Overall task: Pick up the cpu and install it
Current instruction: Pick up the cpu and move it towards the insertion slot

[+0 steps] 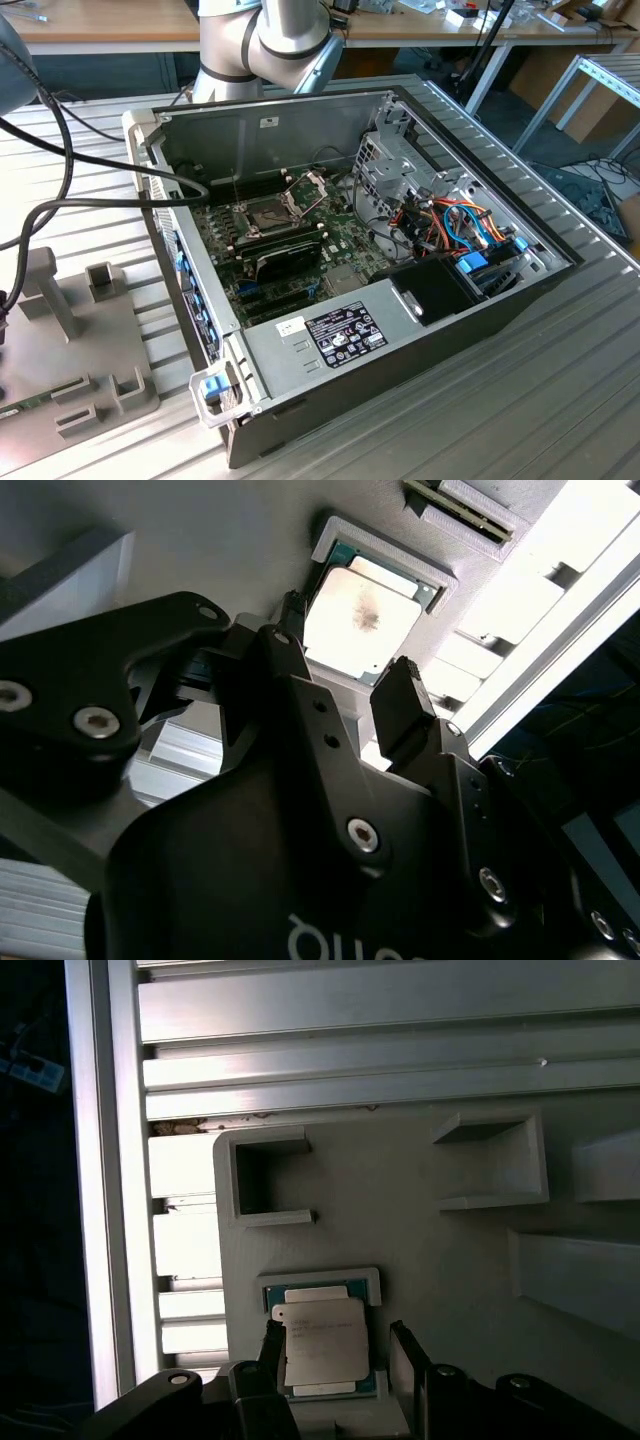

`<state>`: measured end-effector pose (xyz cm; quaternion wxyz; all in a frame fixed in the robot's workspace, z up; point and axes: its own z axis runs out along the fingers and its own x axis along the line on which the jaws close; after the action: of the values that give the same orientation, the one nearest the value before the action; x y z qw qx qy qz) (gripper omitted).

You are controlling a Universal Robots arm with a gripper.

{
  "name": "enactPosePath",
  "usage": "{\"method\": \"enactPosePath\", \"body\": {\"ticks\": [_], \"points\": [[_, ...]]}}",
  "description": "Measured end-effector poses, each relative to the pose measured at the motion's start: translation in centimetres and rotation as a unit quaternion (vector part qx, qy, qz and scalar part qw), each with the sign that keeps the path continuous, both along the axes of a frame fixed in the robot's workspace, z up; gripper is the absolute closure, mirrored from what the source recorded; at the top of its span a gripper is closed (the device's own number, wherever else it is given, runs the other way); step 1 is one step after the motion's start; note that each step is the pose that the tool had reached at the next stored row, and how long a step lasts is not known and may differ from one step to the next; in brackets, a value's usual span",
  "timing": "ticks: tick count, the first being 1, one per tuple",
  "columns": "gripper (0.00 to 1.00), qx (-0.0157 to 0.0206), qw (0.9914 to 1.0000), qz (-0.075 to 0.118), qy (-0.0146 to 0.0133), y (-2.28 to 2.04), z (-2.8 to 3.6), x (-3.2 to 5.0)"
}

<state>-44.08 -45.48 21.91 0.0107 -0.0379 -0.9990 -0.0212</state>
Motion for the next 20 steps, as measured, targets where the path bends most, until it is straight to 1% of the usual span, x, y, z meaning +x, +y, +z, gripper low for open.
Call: {"method": "enactPosePath", "body": {"ticks": [5, 7, 10, 15, 20], "points": [[0.45, -0.0002, 1.0, 0.0, 0.0001, 0.0, 0.01, 0.0], [0.32, -0.0002, 1.0, 0.0, 0.0, 0.0, 0.0, 0.0], [0.32, -0.0002, 1.0, 0.0, 0.0001, 0.0, -0.02, 0.0], [0.32, -0.0001, 1.0, 0.0, 0.0, 0.0, -0.49, 0.0], [0.32, -0.0002, 1.0, 0.0, 0.0001, 0.0, -0.8, -0.05]]}}
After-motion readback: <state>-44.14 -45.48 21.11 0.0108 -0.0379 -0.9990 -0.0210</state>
